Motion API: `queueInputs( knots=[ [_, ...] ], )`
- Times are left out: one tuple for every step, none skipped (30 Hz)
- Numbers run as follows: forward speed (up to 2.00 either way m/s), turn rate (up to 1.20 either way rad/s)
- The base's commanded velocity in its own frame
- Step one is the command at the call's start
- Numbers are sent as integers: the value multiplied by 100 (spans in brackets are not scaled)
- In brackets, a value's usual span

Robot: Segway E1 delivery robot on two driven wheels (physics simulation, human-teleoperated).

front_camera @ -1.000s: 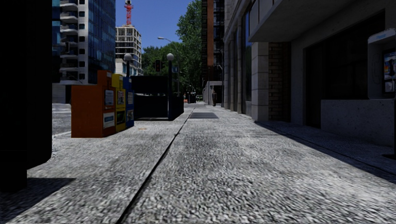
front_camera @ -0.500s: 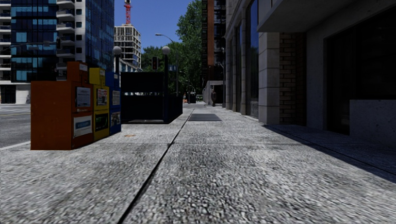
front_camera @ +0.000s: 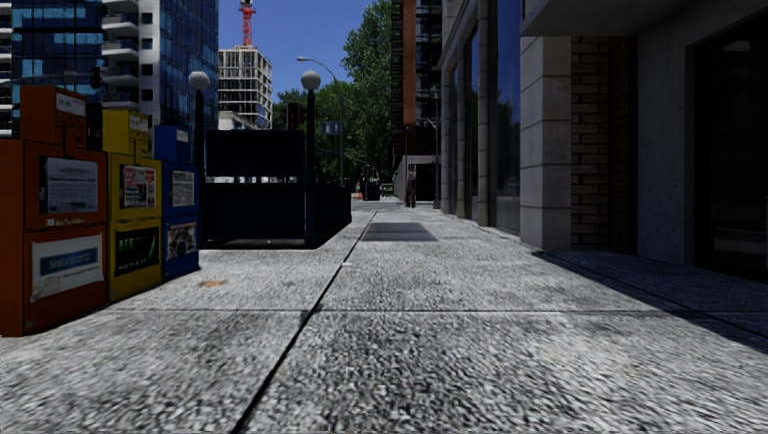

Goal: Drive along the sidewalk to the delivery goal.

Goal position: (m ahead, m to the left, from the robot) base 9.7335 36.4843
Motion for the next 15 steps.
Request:
queueInputs(
  knots=[
    [200,0],
    [200,0],
    [200,0],
    [200,0],
    [200,0],
    [200,0],
    [200,0],
    [200,0],
    [200,0],
    [200,0],
    [200,0],
    [200,0],
    [200,0],
    [200,0],
    [200,0]
  ],
)
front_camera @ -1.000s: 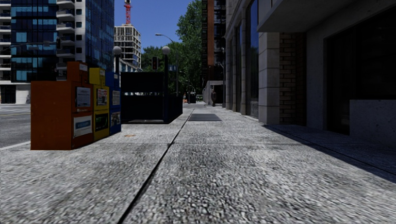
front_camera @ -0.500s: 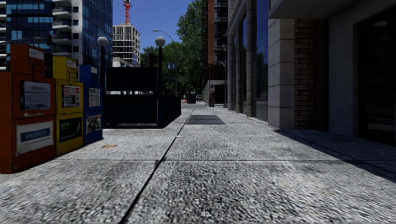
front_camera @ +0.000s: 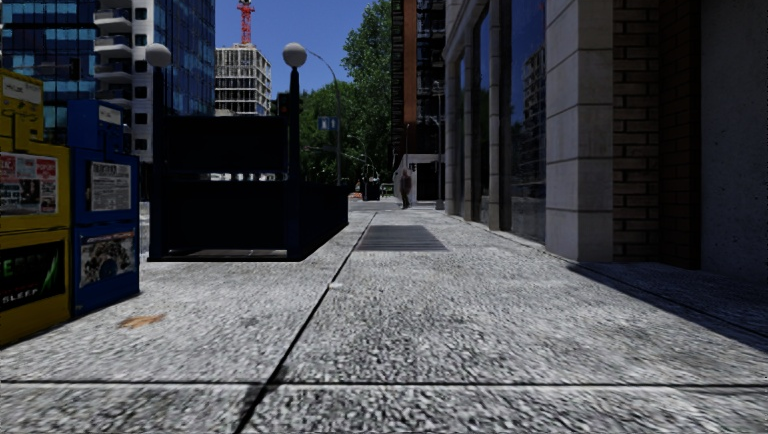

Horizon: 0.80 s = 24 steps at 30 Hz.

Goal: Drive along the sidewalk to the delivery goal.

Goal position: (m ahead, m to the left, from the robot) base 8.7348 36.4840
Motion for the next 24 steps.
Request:
queueInputs(
  knots=[
    [200,0],
    [200,0],
    [200,0],
    [200,0],
    [200,0],
    [200,0],
    [200,0],
    [200,0],
    [200,0],
    [200,0],
    [200,0],
    [200,0],
    [200,0],
    [200,0],
    [200,0],
    [200,0],
    [200,0],
    [200,0],
    [200,0],
    [200,0],
    [200,0],
    [200,0],
    [200,0],
    [200,0]
  ],
)
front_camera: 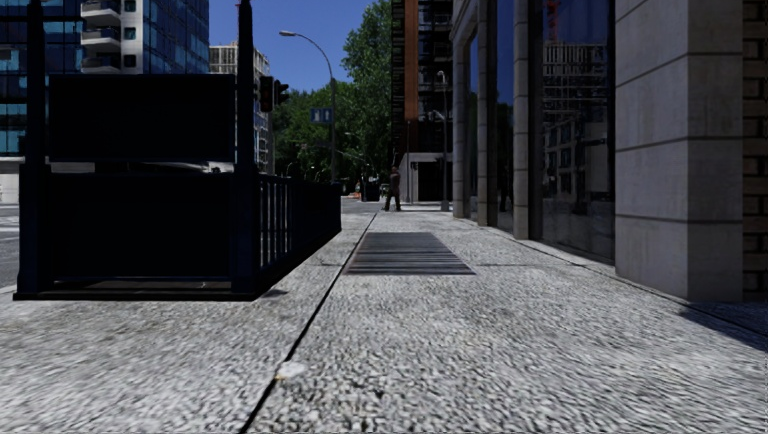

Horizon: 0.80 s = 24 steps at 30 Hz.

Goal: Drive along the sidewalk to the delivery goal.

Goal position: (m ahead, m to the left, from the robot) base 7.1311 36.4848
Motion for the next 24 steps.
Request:
queueInputs(
  knots=[
    [200,0],
    [200,0],
    [200,0],
    [200,0],
    [200,0],
    [200,0],
    [200,0],
    [200,0],
    [200,0],
    [200,0],
    [200,0],
    [200,0],
    [200,0],
    [200,0],
    [200,0],
    [200,0],
    [200,0],
    [200,0],
    [200,0],
    [200,0],
    [200,0],
    [200,0],
    [200,0],
    [200,0]
  ],
)
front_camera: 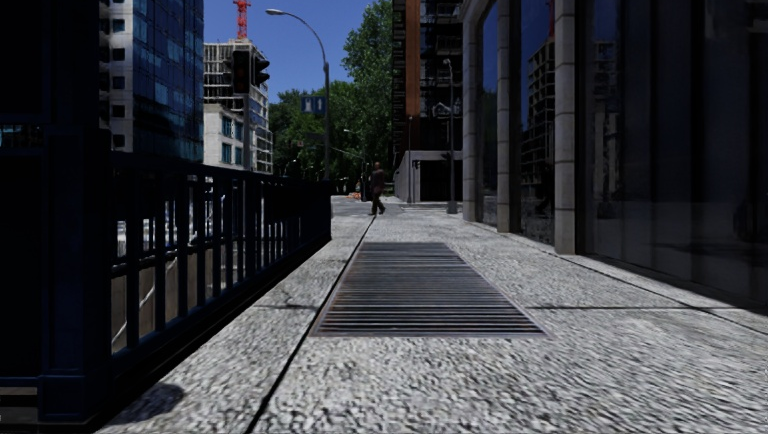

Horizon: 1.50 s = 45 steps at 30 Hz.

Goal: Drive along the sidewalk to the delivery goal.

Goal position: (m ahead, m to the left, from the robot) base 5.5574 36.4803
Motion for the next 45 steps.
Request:
queueInputs(
  knots=[
    [200,0],
    [200,0],
    [200,0],
    [200,0],
    [200,0],
    [200,0],
    [200,0],
    [200,0],
    [200,0],
    [200,0],
    [200,0],
    [200,0],
    [200,0],
    [200,0],
    [200,0],
    [200,0],
    [200,0],
    [200,0],
    [200,0],
    [200,0],
    [200,0],
    [200,0],
    [200,0],
    [200,0],
    [200,0],
    [200,0],
    [200,0],
    [200,0],
    [200,0],
    [200,0],
    [200,0],
    [200,0],
    [200,0],
    [200,0],
    [200,0],
    [200,0],
    [200,0],
    [200,0],
    [200,0],
    [200,0],
    [200,0],
    [200,0],
    [200,0],
    [200,0],
    [200,0]
  ],
)
